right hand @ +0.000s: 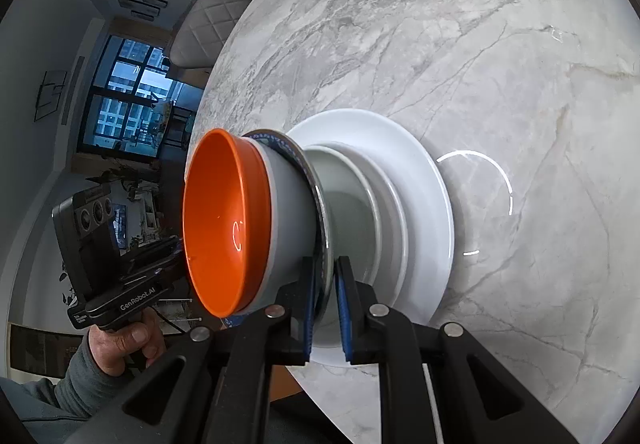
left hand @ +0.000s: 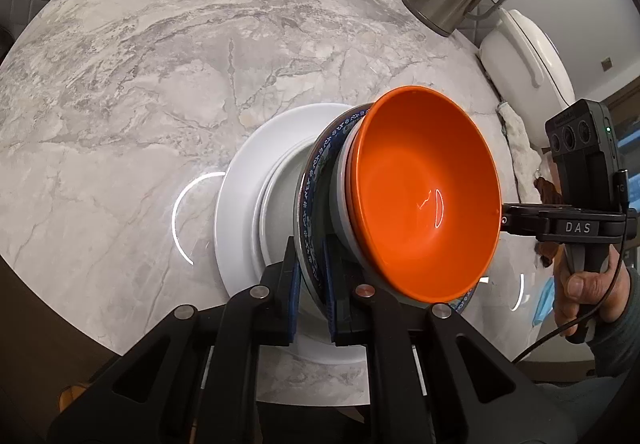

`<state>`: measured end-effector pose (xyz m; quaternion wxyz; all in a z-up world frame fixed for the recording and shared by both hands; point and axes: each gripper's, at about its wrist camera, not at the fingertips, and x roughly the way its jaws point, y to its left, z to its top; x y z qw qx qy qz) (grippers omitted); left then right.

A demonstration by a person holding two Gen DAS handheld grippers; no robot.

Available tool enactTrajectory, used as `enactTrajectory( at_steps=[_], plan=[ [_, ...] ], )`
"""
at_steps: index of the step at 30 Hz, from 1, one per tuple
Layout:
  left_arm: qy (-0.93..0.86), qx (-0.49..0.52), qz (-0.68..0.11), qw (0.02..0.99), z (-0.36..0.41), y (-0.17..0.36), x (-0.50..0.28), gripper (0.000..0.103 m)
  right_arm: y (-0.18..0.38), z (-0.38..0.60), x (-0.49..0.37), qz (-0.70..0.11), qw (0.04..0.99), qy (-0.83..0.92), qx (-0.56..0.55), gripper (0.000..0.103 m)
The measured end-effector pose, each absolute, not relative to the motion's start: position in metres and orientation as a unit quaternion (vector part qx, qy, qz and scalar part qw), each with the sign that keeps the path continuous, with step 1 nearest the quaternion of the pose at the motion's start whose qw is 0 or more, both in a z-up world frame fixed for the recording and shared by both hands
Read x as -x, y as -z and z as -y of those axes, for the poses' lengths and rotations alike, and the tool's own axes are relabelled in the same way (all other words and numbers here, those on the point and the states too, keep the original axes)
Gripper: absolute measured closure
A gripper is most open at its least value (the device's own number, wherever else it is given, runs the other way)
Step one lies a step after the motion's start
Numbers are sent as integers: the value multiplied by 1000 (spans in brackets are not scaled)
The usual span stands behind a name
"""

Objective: Organize plates and bowls
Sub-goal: 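Lower the nested bowls onto the white plate stack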

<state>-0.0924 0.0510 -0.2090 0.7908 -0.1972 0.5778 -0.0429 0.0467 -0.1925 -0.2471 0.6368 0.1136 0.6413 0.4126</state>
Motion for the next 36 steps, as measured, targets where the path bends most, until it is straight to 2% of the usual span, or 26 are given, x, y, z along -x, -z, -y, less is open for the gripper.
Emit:
enactTrajectory(
  at_steps=[12,32,36],
  plan=[
    [39,180,-590,786,-45,227,83,95,268,197,-47,-648,641,-392,-122,89],
    [26,184,-587,788,-46,233,88,91,265,202,-42,-634,655,-394,-118,91],
    [22,186,-584,790,-47,233,91,89,262,205,-40,-630,662,-389,-119,85]
  ],
)
